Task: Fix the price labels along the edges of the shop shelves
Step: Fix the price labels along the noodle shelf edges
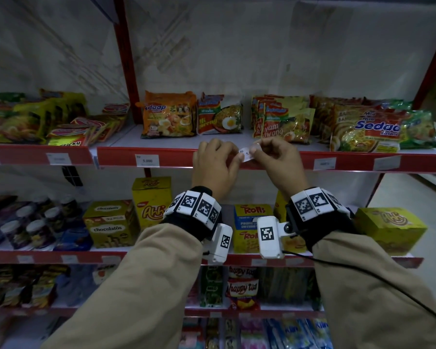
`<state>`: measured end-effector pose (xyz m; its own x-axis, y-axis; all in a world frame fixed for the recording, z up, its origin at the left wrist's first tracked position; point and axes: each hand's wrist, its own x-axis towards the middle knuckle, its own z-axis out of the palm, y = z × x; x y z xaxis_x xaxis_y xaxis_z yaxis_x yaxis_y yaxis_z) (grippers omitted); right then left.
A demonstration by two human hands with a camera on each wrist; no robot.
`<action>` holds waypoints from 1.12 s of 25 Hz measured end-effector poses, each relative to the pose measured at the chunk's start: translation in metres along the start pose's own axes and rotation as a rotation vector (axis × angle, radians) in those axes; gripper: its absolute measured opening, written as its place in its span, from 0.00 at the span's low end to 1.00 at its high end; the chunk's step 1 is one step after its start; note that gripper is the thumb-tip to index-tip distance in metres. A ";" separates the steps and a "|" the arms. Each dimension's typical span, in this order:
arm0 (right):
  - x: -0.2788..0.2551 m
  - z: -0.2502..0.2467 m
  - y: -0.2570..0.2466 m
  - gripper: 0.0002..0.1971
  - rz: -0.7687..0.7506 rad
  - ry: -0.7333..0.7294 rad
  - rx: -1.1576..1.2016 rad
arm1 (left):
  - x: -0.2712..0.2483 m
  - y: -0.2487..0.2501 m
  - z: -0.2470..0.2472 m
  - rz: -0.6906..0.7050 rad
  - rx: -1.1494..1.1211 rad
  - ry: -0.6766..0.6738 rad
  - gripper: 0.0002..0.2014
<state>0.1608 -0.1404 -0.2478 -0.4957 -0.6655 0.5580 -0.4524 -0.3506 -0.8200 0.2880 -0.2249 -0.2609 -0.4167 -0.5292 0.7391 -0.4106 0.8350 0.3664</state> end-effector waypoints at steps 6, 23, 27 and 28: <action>0.009 -0.015 0.000 0.04 -0.083 0.081 -0.134 | 0.003 -0.005 -0.003 0.049 0.041 -0.028 0.09; 0.023 0.031 -0.014 0.06 -0.232 -0.069 -0.421 | 0.006 -0.047 -0.052 0.077 0.183 -0.115 0.06; 0.022 0.038 -0.018 0.05 -0.316 -0.163 -0.546 | 0.007 -0.051 -0.052 0.048 0.077 -0.111 0.10; 0.022 0.037 -0.019 0.05 -0.331 -0.186 -0.566 | 0.007 -0.051 -0.051 0.071 0.097 -0.121 0.10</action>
<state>0.1864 -0.1724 -0.2245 -0.1516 -0.7024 0.6954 -0.9016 -0.1901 -0.3885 0.3477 -0.2640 -0.2454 -0.5399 -0.4888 0.6852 -0.4505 0.8555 0.2553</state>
